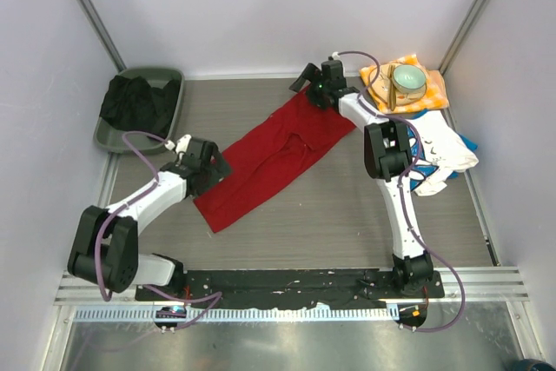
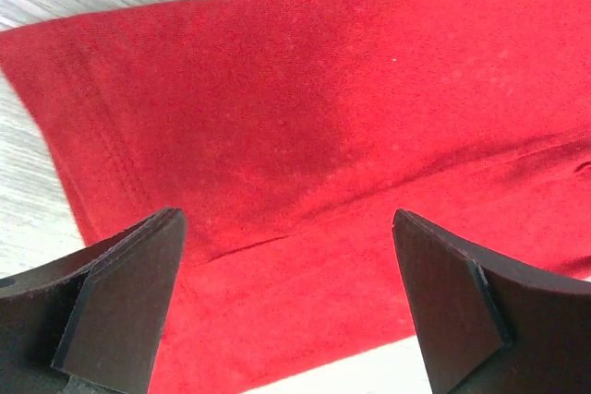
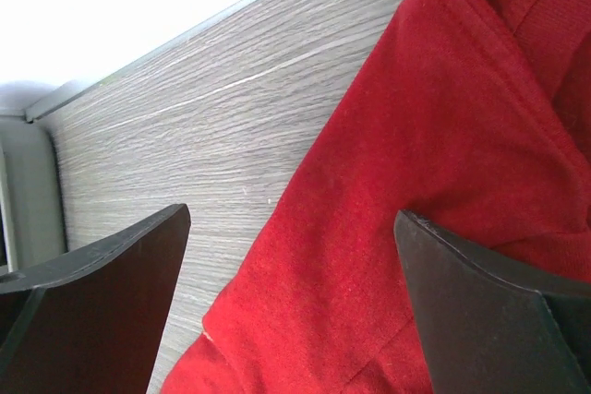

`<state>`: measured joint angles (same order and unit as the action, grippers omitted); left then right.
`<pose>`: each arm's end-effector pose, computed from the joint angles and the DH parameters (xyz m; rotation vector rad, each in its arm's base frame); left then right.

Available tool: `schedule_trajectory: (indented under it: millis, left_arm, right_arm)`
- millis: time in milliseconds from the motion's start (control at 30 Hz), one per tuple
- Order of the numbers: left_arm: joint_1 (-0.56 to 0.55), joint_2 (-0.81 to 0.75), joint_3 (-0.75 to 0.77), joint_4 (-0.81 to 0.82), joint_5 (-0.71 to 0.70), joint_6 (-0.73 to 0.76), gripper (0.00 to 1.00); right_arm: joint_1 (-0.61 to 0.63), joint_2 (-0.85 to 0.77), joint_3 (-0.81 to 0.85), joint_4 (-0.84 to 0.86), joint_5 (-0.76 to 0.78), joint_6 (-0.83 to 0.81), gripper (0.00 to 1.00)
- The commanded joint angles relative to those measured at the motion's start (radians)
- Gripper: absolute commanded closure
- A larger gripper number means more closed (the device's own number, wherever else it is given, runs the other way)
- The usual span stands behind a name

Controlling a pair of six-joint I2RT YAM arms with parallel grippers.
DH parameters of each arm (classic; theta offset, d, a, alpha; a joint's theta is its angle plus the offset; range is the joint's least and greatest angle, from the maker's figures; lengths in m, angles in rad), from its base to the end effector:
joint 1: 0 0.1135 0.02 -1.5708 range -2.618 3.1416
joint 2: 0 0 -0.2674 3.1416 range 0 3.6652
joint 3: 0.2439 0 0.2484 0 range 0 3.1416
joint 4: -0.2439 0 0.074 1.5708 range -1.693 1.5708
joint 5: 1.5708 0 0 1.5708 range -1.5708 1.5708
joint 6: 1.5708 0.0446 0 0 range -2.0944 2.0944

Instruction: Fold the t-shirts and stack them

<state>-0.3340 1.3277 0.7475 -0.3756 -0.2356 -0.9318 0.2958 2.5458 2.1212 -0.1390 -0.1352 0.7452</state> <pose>0.2470 -0.0747 0.1952 -0.8265 2.3631 -0.2312 0.5584 0.1765 0.1558 0.4144 2.1853 0.7396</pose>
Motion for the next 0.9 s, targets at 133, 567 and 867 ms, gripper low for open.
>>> schedule_trajectory:
  millis: [133,567,867]
  left_arm:
    - [-0.002,0.088,-0.014,0.141,0.030,0.014,0.00]
    - [-0.103,0.016,-0.135,0.133,0.030,-0.048,0.00]
    - [-0.366,-0.051,-0.263,0.133,-0.040,-0.219,0.00]
  right_arm:
    - [0.005,-0.067,-0.024,0.095,-0.083,0.007,0.00]
    - [0.005,-0.613,-0.401,0.165,0.019,-0.063,0.00]
    - [0.005,-0.930,-0.656,0.118,0.078,-0.099,0.00]
